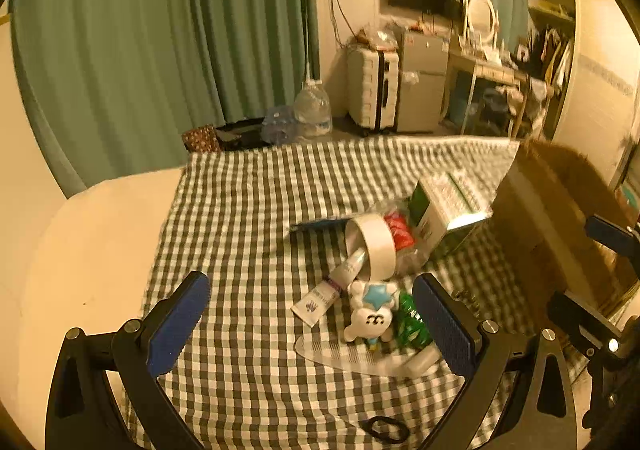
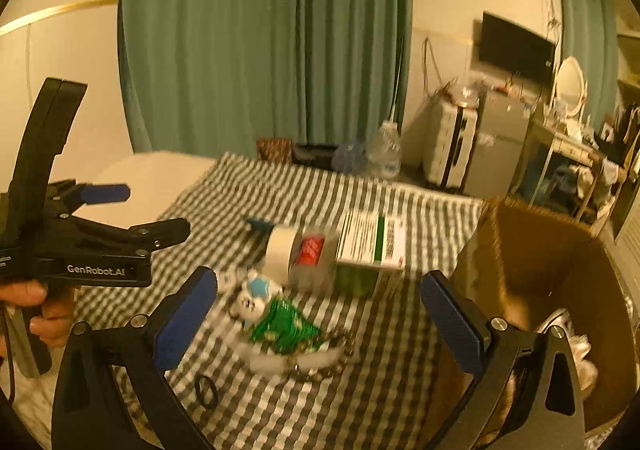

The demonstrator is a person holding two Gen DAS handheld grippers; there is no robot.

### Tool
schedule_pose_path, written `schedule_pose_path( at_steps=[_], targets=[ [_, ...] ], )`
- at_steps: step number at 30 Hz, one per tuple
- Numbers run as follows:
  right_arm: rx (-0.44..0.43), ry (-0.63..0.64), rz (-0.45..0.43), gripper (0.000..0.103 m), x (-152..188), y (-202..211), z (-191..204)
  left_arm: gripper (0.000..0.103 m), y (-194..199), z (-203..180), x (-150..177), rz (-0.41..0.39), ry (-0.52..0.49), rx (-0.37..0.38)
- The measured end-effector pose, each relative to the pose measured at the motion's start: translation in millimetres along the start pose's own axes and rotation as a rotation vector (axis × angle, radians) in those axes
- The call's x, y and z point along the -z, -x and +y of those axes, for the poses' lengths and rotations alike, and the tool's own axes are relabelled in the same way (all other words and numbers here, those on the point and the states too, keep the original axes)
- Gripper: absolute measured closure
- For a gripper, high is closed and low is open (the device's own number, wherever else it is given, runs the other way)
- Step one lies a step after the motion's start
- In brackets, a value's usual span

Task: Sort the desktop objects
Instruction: 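Move both tools back over the remaining pile on the bed, then grasp the white star-faced figurine with the left tool while the right tool grasps the bead bracelet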

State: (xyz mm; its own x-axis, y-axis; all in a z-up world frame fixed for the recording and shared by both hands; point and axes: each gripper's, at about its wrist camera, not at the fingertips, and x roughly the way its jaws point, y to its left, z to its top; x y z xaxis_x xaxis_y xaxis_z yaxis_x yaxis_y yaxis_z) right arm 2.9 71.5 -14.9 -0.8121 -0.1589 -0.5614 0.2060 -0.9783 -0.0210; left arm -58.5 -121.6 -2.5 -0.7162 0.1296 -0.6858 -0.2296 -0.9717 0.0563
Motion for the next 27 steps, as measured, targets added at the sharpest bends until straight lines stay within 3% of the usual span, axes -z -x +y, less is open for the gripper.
schedule_pose_path(
  at_steps=[5, 9, 12, 14, 19, 22, 27],
  targets=[
    [-0.023, -0.013, 0.088, 0.013, 15, -26, -3, 0.000, -26, -1, 8, 0.053, 0.005, 0.025],
    [-0.043, -0.034, 0.134, 0.014, 26, -43, -7, 0.000, -47, -6, 13, 0.077, -0.027, -0.021],
    [-0.048, -0.052, 0.177, 0.014, 35, -56, -11, 0.001, -64, -7, 16, 0.097, -0.023, -0.015],
    [-0.051, -0.062, 0.213, 0.023, 41, -66, -14, 0.004, -73, -9, 18, 0.116, -0.019, -0.001],
    [-0.032, -0.069, 0.291, 0.032, 58, -90, -22, 0.006, -97, -22, 27, 0.154, -0.041, 0.039],
    [-0.030, -0.099, 0.334, 0.045, 65, -100, -29, 0.009, -111, -30, 33, 0.187, -0.060, 0.047],
    [-0.060, -0.137, 0.369, 0.046, 73, -109, -36, 0.009, -124, -41, 41, 0.213, -0.086, 0.061]
  ],
)
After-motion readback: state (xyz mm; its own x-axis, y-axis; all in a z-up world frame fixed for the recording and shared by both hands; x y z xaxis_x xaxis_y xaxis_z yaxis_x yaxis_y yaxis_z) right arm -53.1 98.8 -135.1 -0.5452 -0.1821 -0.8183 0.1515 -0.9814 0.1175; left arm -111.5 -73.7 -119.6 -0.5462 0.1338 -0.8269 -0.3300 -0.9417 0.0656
